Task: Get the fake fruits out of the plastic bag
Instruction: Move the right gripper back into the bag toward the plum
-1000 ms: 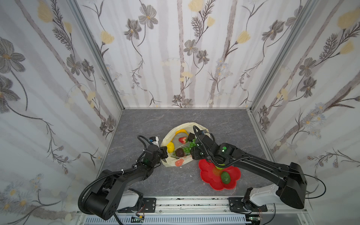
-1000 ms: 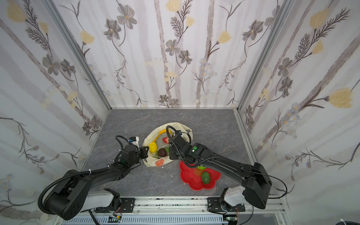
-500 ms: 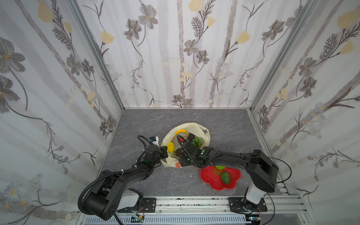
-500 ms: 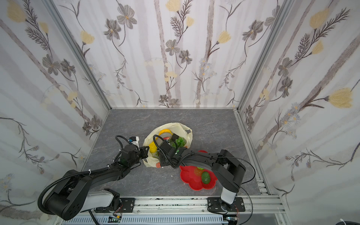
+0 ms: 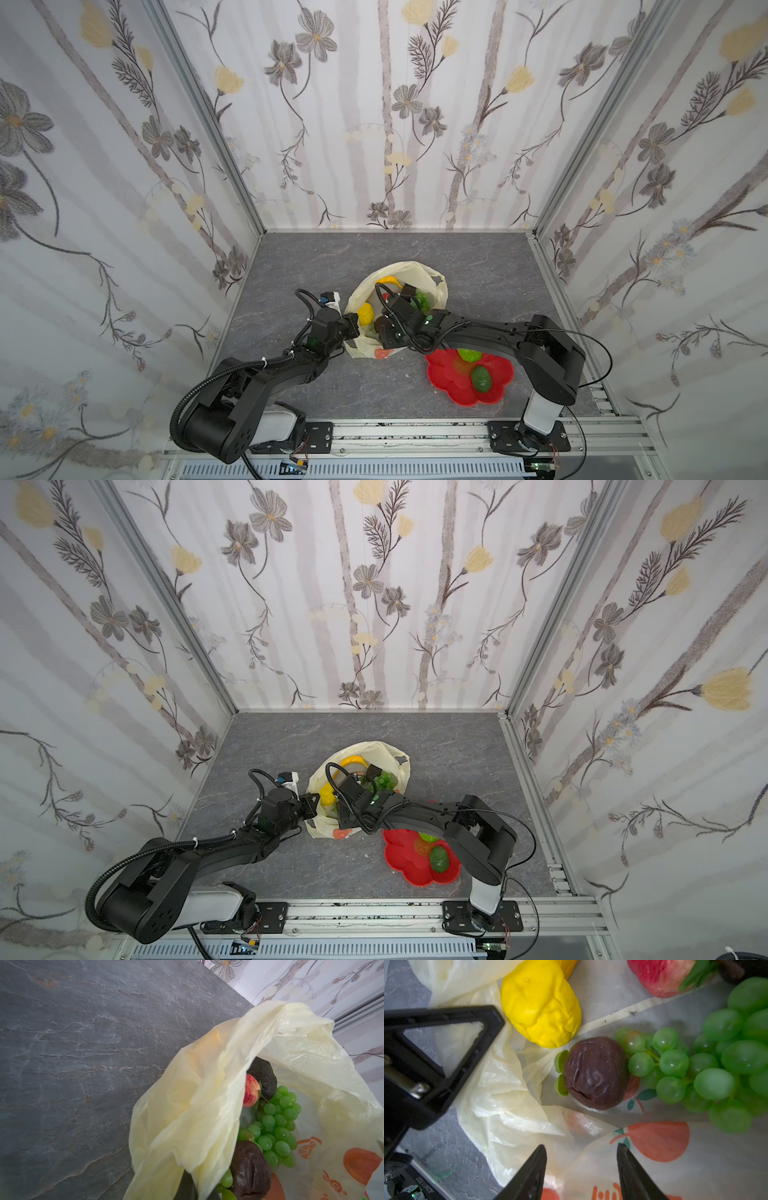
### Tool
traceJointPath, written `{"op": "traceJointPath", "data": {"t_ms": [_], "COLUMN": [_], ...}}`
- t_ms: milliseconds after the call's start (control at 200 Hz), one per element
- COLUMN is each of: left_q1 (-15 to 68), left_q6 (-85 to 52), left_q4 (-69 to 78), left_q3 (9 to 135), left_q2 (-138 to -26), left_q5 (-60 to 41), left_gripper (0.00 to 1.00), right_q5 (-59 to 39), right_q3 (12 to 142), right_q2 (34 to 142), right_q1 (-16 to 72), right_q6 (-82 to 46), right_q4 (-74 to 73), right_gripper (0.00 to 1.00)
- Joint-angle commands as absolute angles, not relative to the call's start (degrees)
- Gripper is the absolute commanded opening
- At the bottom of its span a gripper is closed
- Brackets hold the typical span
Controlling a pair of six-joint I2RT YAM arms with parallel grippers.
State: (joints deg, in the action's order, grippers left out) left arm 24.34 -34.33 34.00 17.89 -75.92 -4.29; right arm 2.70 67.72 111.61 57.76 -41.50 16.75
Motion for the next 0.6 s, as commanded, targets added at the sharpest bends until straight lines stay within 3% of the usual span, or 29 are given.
{"op": "traceJointPath", "data": {"t_ms": [0,595], "left_q1": [24.35,24.35], "left_q6": [-34.41,-34.11], "left_q4": [34.53,34.46], "left_q3": [18.33,18.23], "left_q2": [-75.85,-75.31], "left_q5": [-4.35,-4.09], "left_gripper": [0.00,0.00], "right_q5": [6.18,9.95], "right_q3": [70.65,82.00], "right_q2": [113.08,121.15], "right_q1": [57.90,58.97], "right_q6": [-40.46,-38.07], "right_q4": [17.17,21.32], "right_gripper": [0.56,0.56]}}
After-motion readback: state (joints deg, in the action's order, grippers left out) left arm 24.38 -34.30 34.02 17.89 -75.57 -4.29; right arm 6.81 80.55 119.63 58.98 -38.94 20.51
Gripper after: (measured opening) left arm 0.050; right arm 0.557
